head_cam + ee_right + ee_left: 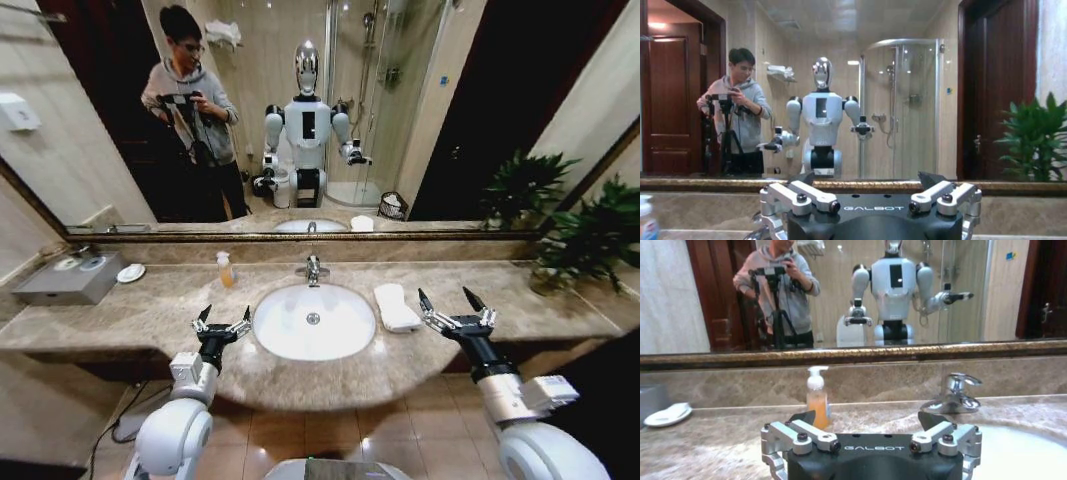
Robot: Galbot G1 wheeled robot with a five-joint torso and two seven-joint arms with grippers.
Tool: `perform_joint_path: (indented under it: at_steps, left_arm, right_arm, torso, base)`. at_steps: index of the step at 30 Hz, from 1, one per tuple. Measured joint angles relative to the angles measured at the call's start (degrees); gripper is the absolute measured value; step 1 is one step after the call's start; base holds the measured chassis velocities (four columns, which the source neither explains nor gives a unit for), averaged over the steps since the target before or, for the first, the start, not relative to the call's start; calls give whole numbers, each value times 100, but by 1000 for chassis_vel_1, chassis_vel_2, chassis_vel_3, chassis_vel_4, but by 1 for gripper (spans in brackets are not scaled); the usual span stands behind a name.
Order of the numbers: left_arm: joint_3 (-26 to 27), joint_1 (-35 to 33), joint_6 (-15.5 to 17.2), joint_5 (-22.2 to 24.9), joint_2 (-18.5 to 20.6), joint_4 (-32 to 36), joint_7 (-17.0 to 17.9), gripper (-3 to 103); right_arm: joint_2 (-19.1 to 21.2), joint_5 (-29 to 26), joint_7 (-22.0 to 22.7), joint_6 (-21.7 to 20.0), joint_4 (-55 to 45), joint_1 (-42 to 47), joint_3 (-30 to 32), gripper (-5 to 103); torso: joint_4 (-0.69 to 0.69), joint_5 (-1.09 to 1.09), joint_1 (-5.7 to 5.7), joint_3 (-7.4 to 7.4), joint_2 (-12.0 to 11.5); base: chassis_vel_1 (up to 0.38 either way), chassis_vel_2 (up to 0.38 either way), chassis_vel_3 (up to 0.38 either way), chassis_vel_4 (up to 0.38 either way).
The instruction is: Pick up the towel from the sink counter and wipe the mirror surface.
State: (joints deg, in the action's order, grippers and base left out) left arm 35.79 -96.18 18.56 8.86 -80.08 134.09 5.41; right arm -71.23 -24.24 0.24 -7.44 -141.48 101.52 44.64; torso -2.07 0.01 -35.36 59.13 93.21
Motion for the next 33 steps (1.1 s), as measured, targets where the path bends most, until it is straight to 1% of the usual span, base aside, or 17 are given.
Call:
perform_joint_path:
  at_steps: [4, 7, 9, 11, 12, 14, 17, 18, 19, 22, 25, 26, 27, 30, 31, 33]
  left_arm:
    - [0, 0, 0, 0, 0, 0, 0, 100]
    - [0, 0, 0, 0, 0, 0, 1, 100]
    - [0, -1, 0, 0, 1, 0, 1, 100]
    - [0, -2, 0, 0, 1, 0, 0, 100]
    - [0, -2, 0, 0, 1, 0, 0, 100]
    - [0, -2, 0, 0, 0, 0, 1, 100]
    - [0, -1, 0, 0, 0, 0, 1, 100]
    - [0, -2, 0, 0, 0, 0, 0, 100]
    - [-1, -2, 0, 0, -1, 0, 0, 100]
    - [-2, -1, 0, 0, -1, 0, -1, 100]
    - [-2, -1, 0, 0, -1, 0, -1, 100]
    - [-1, -1, 0, 0, -1, 0, -1, 100]
    - [-1, 1, 0, 0, 1, 0, -1, 100]
    - [0, 2, 0, 0, 1, 0, -1, 100]
    - [1, 1, 0, 0, 1, 0, 0, 100]
    - [1, 1, 0, 0, 1, 0, 0, 100]
  right_arm:
    - [0, 0, 0, 0, 0, 1, 0, 100]
    - [0, 0, 0, 0, 0, 0, 0, 100]
    - [0, 0, 0, 0, 0, 1, 0, 100]
    - [0, 0, -1, 0, -1, 2, 0, 100]
    - [0, 0, -1, 0, -1, 2, 0, 100]
    - [0, 0, 0, 0, 0, 1, 0, 100]
    - [0, 0, 0, 0, -1, 3, 0, 100]
    - [0, 0, 0, 0, 0, 1, 0, 100]
    - [1, 0, 0, 0, 0, 3, 0, 100]
    - [1, 1, 0, 0, 0, 3, 2, 100]
    - [1, 1, 0, 0, 0, 1, 2, 100]
    - [1, 0, 0, 0, 0, -1, 1, 100]
    - [1, 0, 0, 0, 0, -1, 1, 100]
    - [1, 0, 0, 0, -1, -2, 0, 100]
    - [1, 0, 0, 0, 0, -3, -1, 100]
    - [1, 0, 0, 0, 0, -3, -1, 100]
  torso:
    - [1, 0, 0, 0, 0]
    - [0, -5, 1, 0, 0]
    - [1, 3, 2, -1, 1]
    - [0, -8, 3, -1, 2]
    - [0, -8, 3, -1, 2]
    - [-1, 2, 3, -1, 2]
    - [1, -2, 4, -1, 2]
    - [-1, 1, 4, -1, 2]
    - [1, 3, 4, -1, 2]
    - [2, 1, 5, -1, 3]
    - [-1, 2, 2, 0, 2]
    - [-2, 0, -2, 2, 0]
    - [0, -5, -5, 2, -1]
    - [0, -4, -7, 3, -2]
    - [-4, -2, -9, 3, -3]
    - [-2, -2, -9, 3, -3]
  base:
    - [266, -313, -271, 335]
    - [234, -369, -231, 406]
    - [196, -423, -221, 426]
    - [185, -463, -151, 430]
    - [185, -475, -151, 430]
    - [115, -468, -117, 462]
    - [1, -462, -25, 415]
    - [-25, -342, -9, 310]
    - [-25, -342, 22, 310]
    - [-37, -251, 47, 123]
    - [-10, -67, 41, 14]
    - [-11, 18, 52, -40]
    - [-11, 82, -16, -40]
    - [68, 89, -49, -104]
    - [80, 15, -94, 1]
    - [89, 15, -94, 121]
